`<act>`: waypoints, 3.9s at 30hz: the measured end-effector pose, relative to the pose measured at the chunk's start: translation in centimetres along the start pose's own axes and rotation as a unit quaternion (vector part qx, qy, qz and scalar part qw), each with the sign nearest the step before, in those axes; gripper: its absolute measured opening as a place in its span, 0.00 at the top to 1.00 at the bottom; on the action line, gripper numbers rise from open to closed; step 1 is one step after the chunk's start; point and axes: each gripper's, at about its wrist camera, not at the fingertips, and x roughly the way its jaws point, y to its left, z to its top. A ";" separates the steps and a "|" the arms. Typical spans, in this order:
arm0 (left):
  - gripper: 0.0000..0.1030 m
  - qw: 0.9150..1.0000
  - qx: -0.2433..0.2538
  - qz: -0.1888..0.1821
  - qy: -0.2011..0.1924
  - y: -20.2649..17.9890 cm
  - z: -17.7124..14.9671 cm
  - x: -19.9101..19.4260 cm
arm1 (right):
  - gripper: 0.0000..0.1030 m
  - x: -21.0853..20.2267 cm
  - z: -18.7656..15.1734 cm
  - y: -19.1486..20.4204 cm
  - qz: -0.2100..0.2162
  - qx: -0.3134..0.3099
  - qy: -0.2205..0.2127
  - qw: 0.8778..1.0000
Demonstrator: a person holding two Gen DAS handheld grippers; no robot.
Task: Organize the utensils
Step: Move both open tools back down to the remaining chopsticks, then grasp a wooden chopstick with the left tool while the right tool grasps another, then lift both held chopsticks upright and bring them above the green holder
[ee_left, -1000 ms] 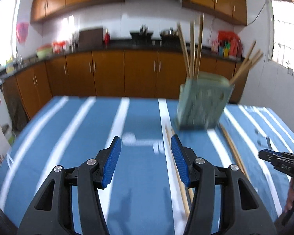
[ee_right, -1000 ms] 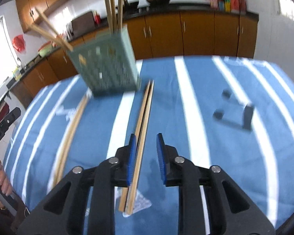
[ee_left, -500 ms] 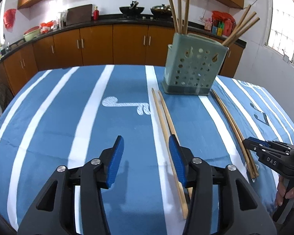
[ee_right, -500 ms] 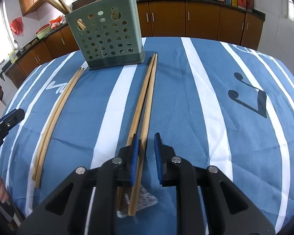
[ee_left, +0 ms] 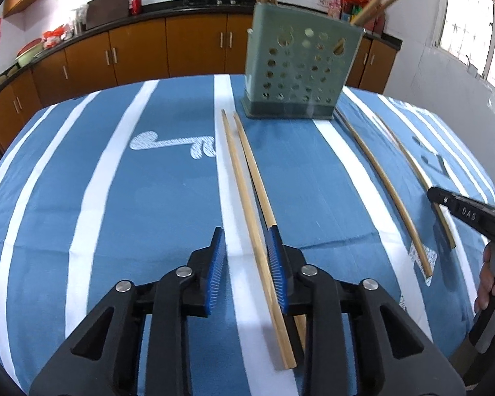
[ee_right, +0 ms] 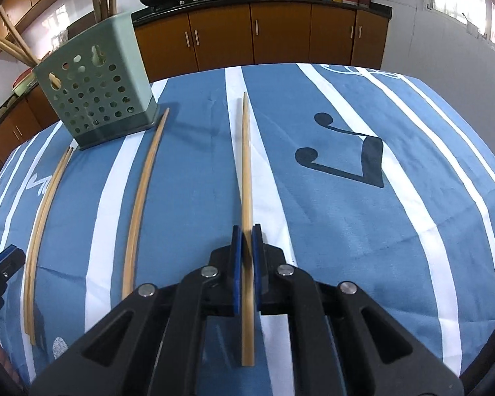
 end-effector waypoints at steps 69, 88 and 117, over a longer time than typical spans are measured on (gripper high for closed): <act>0.91 0.998 -0.051 0.022 0.007 4.8 2.9 3.1 | 0.90 1.6 1.5 1.3 0.018 -0.049 -0.012 0.999; 0.93 0.999 -0.022 0.031 0.012 4.2 2.0 2.3 | 0.93 0.6 0.7 0.5 0.033 -0.051 -0.008 0.998; 0.93 0.985 -0.050 -0.002 -0.165 5.0 6.8 -9.3 | 0.93 -12.0 5.1 -2.2 0.080 0.003 -0.211 0.974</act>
